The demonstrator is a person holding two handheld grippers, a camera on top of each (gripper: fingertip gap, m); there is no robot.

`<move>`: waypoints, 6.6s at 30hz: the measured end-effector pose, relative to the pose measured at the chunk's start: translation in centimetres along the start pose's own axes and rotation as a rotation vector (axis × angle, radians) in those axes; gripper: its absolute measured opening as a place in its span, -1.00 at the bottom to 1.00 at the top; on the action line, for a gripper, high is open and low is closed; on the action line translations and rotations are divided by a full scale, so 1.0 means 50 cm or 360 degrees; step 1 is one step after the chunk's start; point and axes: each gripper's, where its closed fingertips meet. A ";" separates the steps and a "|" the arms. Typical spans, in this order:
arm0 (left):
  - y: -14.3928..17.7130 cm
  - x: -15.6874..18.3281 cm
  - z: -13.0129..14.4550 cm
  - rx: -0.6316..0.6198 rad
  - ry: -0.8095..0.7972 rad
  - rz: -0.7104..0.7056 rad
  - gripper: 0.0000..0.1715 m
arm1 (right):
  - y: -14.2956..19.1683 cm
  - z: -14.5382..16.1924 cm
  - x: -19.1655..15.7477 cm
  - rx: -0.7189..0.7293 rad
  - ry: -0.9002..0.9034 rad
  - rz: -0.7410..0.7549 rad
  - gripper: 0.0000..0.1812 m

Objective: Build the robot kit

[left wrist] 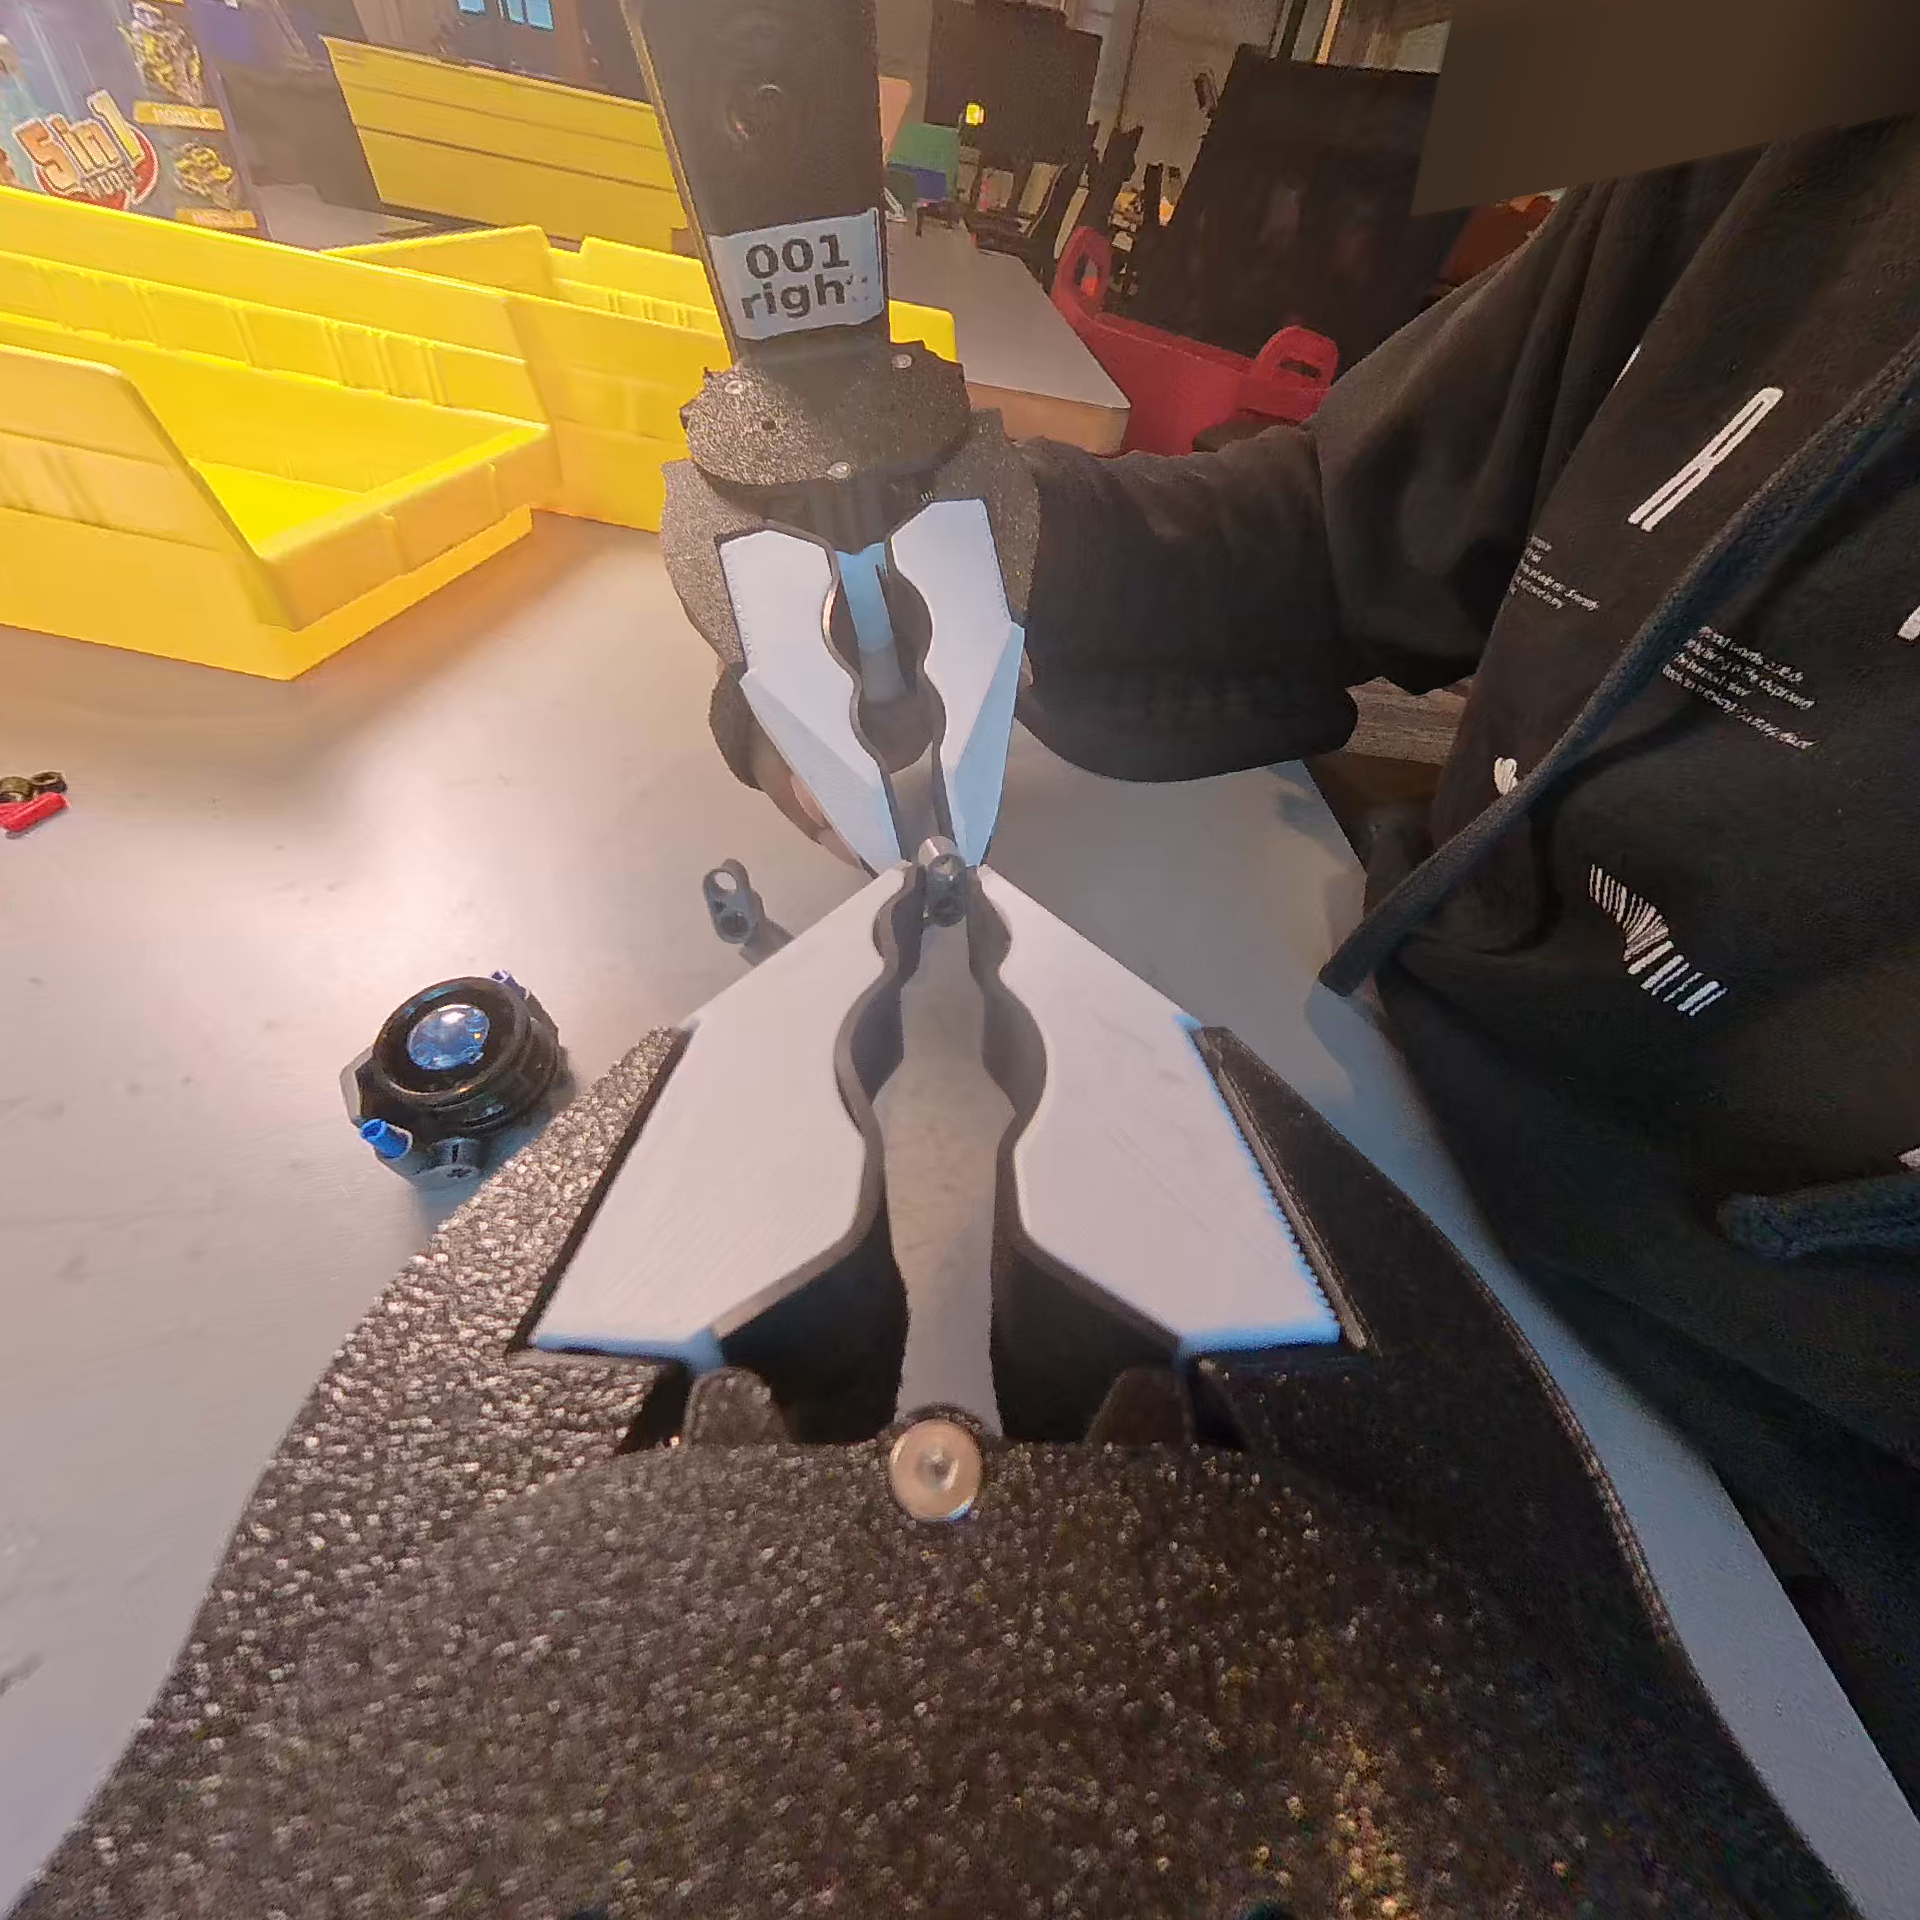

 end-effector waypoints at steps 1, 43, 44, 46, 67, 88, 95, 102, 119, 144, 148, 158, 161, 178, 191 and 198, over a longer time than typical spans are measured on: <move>0.000 0.001 0.000 -0.0002 0.0000 0.0004 -0.92 | -0.001 0.000 -0.001 -0.0006 0.0006 -0.0001 -0.92; 0.014 -0.021 0.004 -0.0021 -0.0038 -0.0072 -0.92 | -0.011 0.110 0.032 -0.0598 0.0196 0.0280 -0.92; 0.014 -0.023 0.004 -0.0019 -0.0035 -0.0079 -0.92 | -0.011 0.122 0.036 -0.0667 0.0245 0.0306 -0.92; 0.014 -0.024 0.005 -0.0021 -0.0020 -0.0076 -0.92 | -0.015 0.128 0.035 -0.0724 0.0306 0.0323 -0.91; 0.042 0.004 -0.111 0.0612 0.0097 0.0083 -0.92 | 0.017 -0.132 -0.022 0.0464 0.0152 0.0192 -0.88; 0.012 -0.022 -0.036 0.0143 -0.0164 -0.0208 -0.92 | 0.009 -0.060 0.017 -0.0035 0.0388 0.0475 -0.92; 0.003 -0.018 -0.010 0.0003 -0.0264 -0.0228 -0.92 | 0.002 -0.034 0.016 -0.0166 0.0405 0.0455 -0.92; -0.002 -0.015 0.006 -0.0075 -0.0289 -0.0224 -0.92 | -0.002 -0.019 0.016 -0.0243 0.0429 0.0451 -0.92; 0.014 -0.051 0.050 -0.0317 -0.0170 -0.0285 -0.92 | 0.001 0.124 0.024 -0.0612 0.0475 0.0288 -0.81; -0.015 -0.029 0.082 -0.0425 -0.0230 -0.0211 -0.92 | -0.008 0.064 0.036 -0.0382 0.0289 0.0334 -0.92; -0.020 -0.030 0.096 -0.0492 -0.0305 -0.0244 -0.93 | -0.013 0.075 0.038 -0.0435 0.0298 0.0345 -0.92; -0.032 -0.037 0.152 -0.0770 -0.0597 -0.0320 -0.93 | -0.030 0.125 0.052 -0.0744 0.0337 0.0445 -0.94; -0.035 -0.040 0.154 -0.0771 -0.0605 -0.0345 -0.93 | -0.029 0.128 0.056 -0.0786 0.0340 0.0478 -0.94; -0.043 -0.042 0.153 -0.0675 -0.1042 -0.0336 -0.93 | -0.022 0.129 0.053 -0.0684 0.0256 0.0434 -0.95; -0.046 -0.040 0.156 -0.0644 -0.1238 -0.0239 -0.92 | -0.023 0.130 0.054 -0.0586 0.0136 0.0443 -0.95; -0.046 -0.041 0.155 -0.0652 -0.1248 -0.0196 -0.92 | -0.022 0.133 0.054 -0.0600 0.0181 0.0449 -0.93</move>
Point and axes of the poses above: each gripper's, where its closed fingertips meet, y back along the fingers, z out of its underside, x = y × z across the jaws, and after that the axes turned 4 degrees about -z, right-handed
